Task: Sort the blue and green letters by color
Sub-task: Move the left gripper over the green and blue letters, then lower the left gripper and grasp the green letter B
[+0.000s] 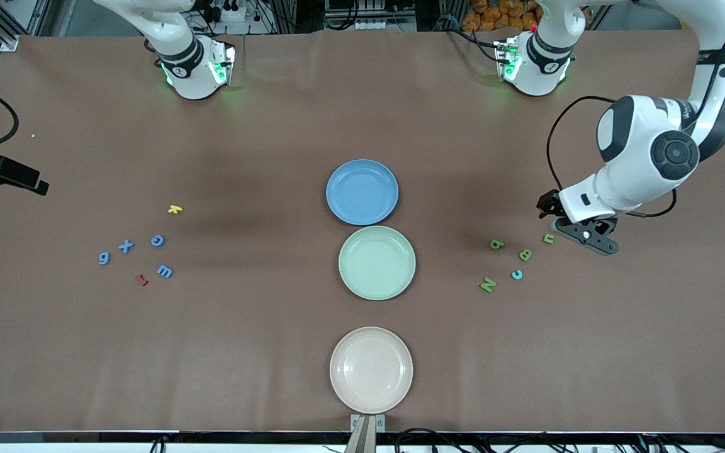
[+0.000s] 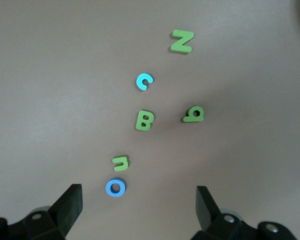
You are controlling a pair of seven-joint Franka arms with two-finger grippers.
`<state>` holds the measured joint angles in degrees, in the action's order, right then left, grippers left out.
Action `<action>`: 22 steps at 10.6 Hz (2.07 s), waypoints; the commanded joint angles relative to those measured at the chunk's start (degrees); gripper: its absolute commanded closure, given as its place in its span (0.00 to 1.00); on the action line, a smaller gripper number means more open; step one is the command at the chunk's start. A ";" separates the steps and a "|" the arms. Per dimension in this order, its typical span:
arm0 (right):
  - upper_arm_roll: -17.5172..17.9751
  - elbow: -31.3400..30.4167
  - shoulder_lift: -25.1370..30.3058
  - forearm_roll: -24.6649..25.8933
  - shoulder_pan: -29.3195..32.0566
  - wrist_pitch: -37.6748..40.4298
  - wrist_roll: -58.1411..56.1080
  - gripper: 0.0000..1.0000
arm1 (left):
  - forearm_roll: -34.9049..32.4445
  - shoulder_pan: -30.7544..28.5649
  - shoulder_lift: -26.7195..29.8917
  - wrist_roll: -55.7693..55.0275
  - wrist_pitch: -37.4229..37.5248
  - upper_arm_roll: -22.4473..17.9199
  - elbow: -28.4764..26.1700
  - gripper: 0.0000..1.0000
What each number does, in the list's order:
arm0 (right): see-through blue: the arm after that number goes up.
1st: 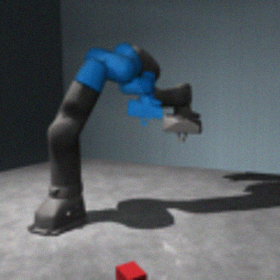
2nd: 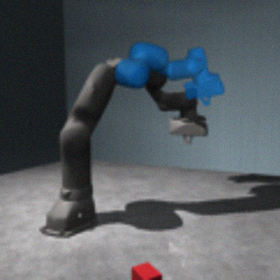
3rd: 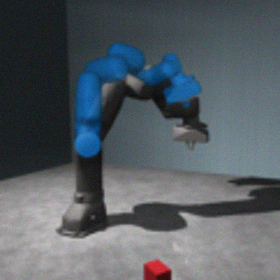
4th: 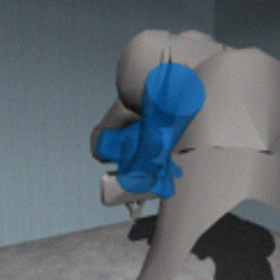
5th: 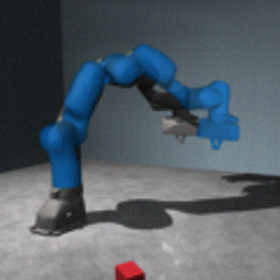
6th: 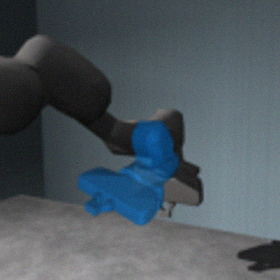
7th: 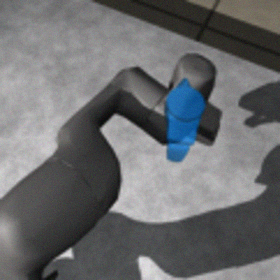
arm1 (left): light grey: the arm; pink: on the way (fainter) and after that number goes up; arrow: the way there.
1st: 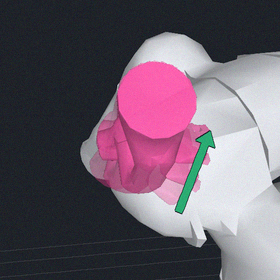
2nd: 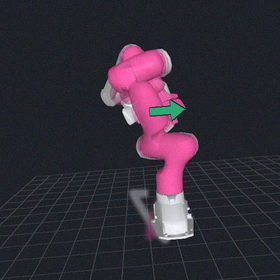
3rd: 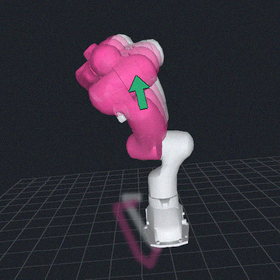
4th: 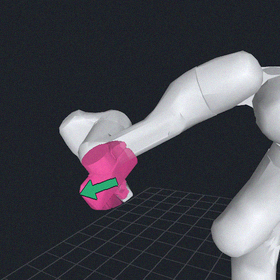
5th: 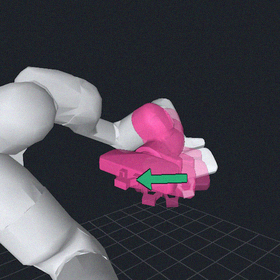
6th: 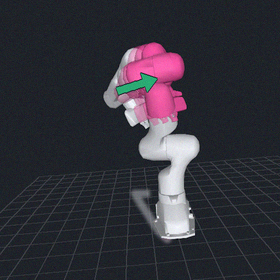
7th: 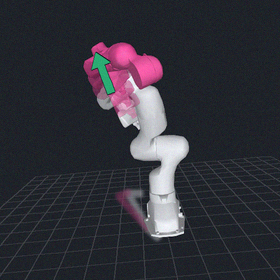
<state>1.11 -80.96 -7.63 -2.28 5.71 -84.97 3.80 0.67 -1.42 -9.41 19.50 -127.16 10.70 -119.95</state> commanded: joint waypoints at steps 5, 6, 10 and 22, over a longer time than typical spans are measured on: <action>-0.50 -0.16 -3.44 -0.36 3.41 -3.36 0.50 0.00 | -2.25 0.63 -8.51 4.58 -9.85 0.11 -0.29 0.00; -0.50 -0.25 -4.58 -0.27 4.82 -4.32 0.50 0.00 | -2.77 0.98 -9.56 4.58 -10.90 0.11 -0.29 0.00; -0.50 -0.25 -11.96 0.08 7.56 -10.64 0.50 0.00 | -8.05 1.07 -14.75 4.58 -17.22 0.29 0.07 0.14; -0.50 -0.25 -17.51 0.26 9.75 -17.69 -0.03 0.00 | -7.96 1.16 -19.77 4.05 -21.99 0.29 0.33 0.52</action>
<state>0.20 -81.99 -24.92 -2.21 14.25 -102.75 3.88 -6.03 -0.18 -28.74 23.51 -148.35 10.83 -120.11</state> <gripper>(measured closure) 0.000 0.410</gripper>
